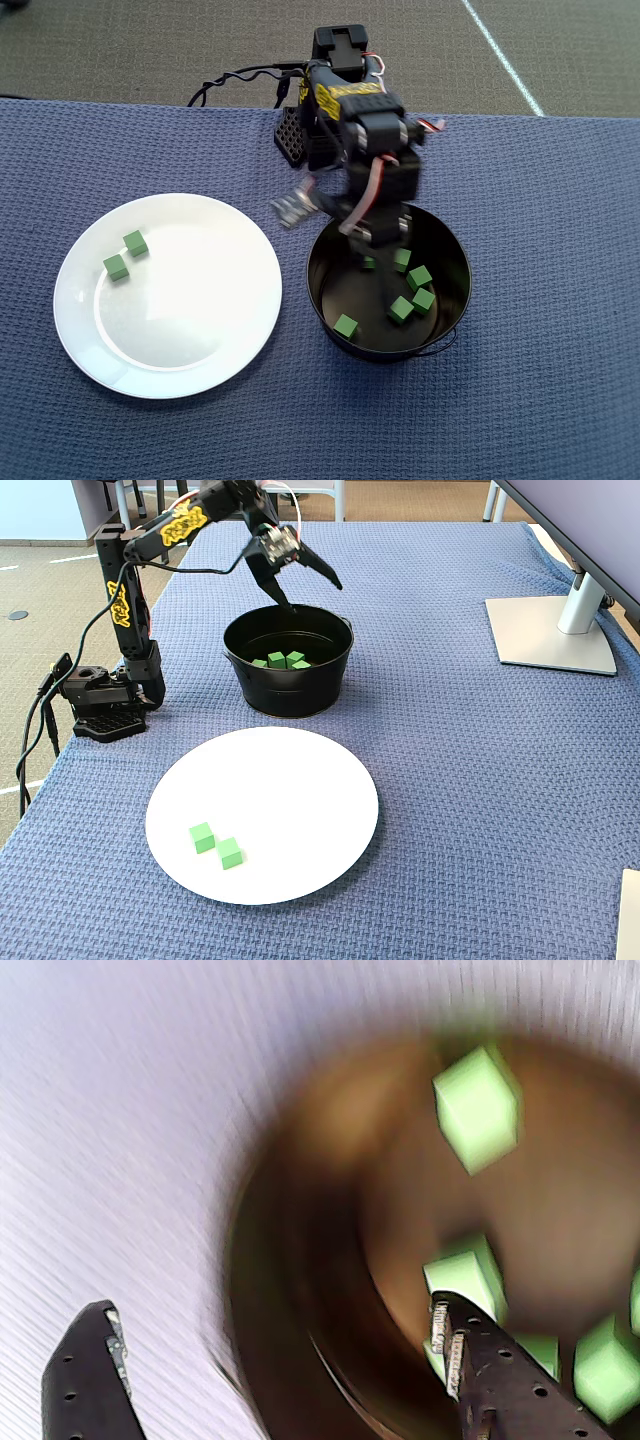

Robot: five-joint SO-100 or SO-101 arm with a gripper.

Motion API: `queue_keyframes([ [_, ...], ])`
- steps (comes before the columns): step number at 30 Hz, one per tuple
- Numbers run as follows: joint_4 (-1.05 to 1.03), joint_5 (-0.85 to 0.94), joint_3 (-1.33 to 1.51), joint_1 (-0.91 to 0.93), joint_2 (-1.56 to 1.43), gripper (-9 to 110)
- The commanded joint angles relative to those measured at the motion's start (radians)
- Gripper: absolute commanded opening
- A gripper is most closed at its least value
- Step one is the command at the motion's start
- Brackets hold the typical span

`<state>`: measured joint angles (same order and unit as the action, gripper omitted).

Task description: Pick up the green cubes from the white plate and place them in the black recipient

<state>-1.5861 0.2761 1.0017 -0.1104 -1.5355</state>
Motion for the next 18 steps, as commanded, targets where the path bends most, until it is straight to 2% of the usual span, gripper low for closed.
queue_keyframes([
  [1,-0.044,0.103,-0.127,0.244,-0.060,31],
  [8,0.169,0.215,0.126,0.663,-0.049,25],
  [14,0.281,0.439,0.209,0.873,0.080,24],
  [18,0.422,0.604,0.272,0.951,0.183,25],
])
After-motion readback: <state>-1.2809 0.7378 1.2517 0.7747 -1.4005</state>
